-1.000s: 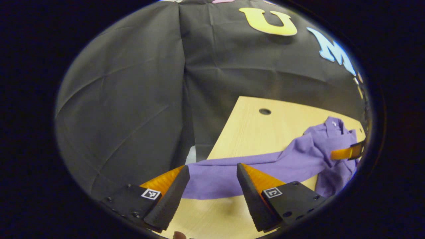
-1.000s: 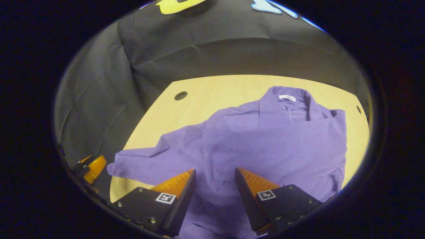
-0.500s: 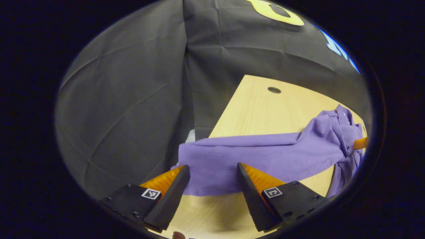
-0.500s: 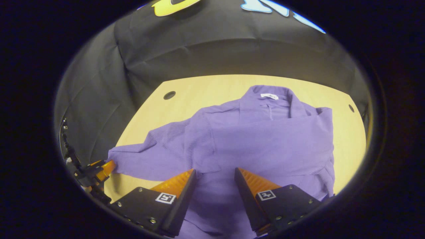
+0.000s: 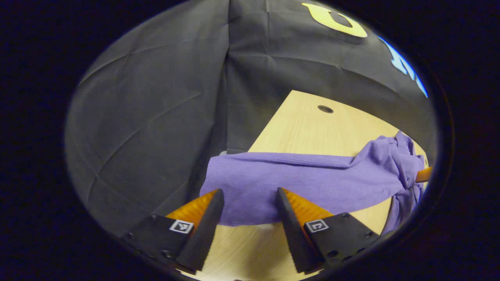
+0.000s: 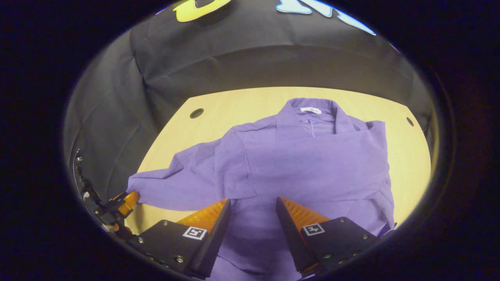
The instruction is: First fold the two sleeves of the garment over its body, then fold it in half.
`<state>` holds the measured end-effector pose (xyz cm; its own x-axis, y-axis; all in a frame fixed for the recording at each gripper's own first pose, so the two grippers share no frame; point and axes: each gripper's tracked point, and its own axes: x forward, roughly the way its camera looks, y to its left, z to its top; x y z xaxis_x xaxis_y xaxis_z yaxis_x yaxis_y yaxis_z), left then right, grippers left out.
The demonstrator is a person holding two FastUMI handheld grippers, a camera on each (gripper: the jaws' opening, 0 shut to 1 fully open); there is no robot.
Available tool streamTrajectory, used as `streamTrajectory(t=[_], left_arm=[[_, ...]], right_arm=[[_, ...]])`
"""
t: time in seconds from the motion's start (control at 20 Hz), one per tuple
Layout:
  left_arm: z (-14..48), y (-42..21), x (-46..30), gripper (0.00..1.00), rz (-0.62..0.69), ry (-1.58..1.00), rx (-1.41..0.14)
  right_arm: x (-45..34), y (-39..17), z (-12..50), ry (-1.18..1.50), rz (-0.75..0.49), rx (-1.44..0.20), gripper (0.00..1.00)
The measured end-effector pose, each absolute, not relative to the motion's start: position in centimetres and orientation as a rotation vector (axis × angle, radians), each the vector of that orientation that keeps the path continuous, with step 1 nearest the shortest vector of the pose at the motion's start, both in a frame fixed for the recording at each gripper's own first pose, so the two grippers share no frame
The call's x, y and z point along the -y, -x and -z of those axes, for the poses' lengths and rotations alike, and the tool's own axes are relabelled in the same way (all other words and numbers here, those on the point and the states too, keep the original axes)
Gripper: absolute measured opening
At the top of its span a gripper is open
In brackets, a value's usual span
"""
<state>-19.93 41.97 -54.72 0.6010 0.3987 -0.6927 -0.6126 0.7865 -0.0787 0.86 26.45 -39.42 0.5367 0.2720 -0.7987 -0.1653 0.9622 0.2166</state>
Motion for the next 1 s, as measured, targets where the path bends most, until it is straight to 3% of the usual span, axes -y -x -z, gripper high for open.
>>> streamTrajectory(t=[0.15, 0.3, 0.5, 0.65, 1.0], left_arm=[[54.8, 19.0, -41.4, 0.78, -0.569, 0.327, -0.705], [54.6, 18.8, -41.2, 0.18, -0.605, 0.331, -0.698], [54.2, 18.7, -41.0, 0.07, -0.603, 0.280, -0.767], [53.5, 18.1, -40.8, 0.07, -0.617, 0.208, -0.810], [47.7, 12.2, -35.5, 0.07, -0.526, 0.183, -0.700]], right_arm=[[-25.9, -0.3, 39.5, -0.122, -0.259, -0.974, 0.74], [-25.1, -0.1, 39.3, -0.133, -0.255, -0.972, 0.74], [-23.7, -0.1, 38.6, -0.142, -0.238, -0.958, 0.74], [-22.4, -0.1, 38.3, -0.153, -0.218, -0.949, 0.74], [-18.7, 0.3, 38.1, -0.197, -0.162, -0.938, 0.74]])
